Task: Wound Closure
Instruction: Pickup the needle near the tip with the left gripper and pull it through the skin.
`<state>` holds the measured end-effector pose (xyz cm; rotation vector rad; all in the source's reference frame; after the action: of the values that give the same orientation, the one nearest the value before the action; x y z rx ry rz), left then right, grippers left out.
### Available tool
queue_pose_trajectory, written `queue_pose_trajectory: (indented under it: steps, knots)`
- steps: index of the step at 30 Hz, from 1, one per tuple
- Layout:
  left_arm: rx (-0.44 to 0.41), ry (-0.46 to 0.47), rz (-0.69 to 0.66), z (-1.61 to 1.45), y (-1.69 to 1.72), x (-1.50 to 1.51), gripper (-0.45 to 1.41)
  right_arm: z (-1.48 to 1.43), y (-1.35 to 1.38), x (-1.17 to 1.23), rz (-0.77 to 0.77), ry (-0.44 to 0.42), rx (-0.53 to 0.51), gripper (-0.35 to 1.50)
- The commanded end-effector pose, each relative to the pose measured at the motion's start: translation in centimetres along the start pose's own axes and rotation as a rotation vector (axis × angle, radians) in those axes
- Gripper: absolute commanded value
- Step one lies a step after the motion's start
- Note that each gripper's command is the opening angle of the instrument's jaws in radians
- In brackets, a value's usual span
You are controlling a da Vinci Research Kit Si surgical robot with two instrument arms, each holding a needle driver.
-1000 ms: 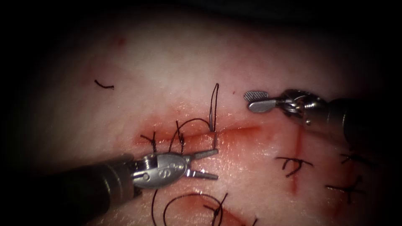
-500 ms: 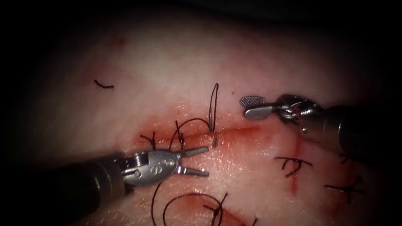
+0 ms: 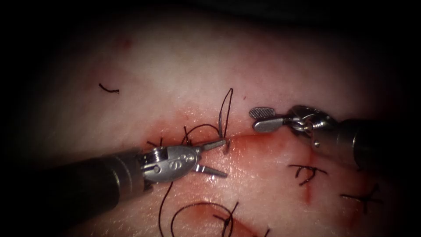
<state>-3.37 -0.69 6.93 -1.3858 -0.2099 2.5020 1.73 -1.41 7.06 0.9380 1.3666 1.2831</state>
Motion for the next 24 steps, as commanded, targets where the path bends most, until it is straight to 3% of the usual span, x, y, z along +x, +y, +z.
queue_pose_trajectory:
  steps: [1,4,5,14,15,16,19,24]
  knots:
    - [0.0,0.003,0.002,0.09,-0.04,0.01,0.3,0.08,0.06,-0.03,-0.006,-0.001,0.002,0.86]
    - [-0.018,0.021,-0.011,0.13,-0.06,0.02,-0.05,0.06,0.05,-0.03,-0.012,-0.003,0.004,0.83]
    - [-0.024,0.029,-0.041,0.15,-0.07,0.02,-0.45,0.03,0.04,-0.04,-0.017,-0.002,0.001,0.79]
    - [-0.085,0.082,-0.227,0.1,-0.14,0.04,-0.45,-0.1,-0.07,-0.06,-0.052,0.0,-0.007,0.64]
    - [-0.069,0.13,-0.363,0.08,-0.12,0.07,-0.45,-0.11,-0.12,-0.09,-0.098,0.0,-0.008,0.59]
    - [-0.069,0.13,-0.363,0.08,-0.12,0.07,-0.45,-0.11,-0.12,-0.09,-0.098,0.0,-0.008,0.59]
    - [-0.083,0.208,-0.539,0.07,-0.07,0.15,-0.45,-0.1,-0.21,-0.14,-0.131,-0.01,0.004,0.73]
    - [-0.144,0.267,-0.773,0.01,0.04,0.3,-0.45,-0.13,-0.44,-0.2,-0.214,-0.023,0.016,0.62]
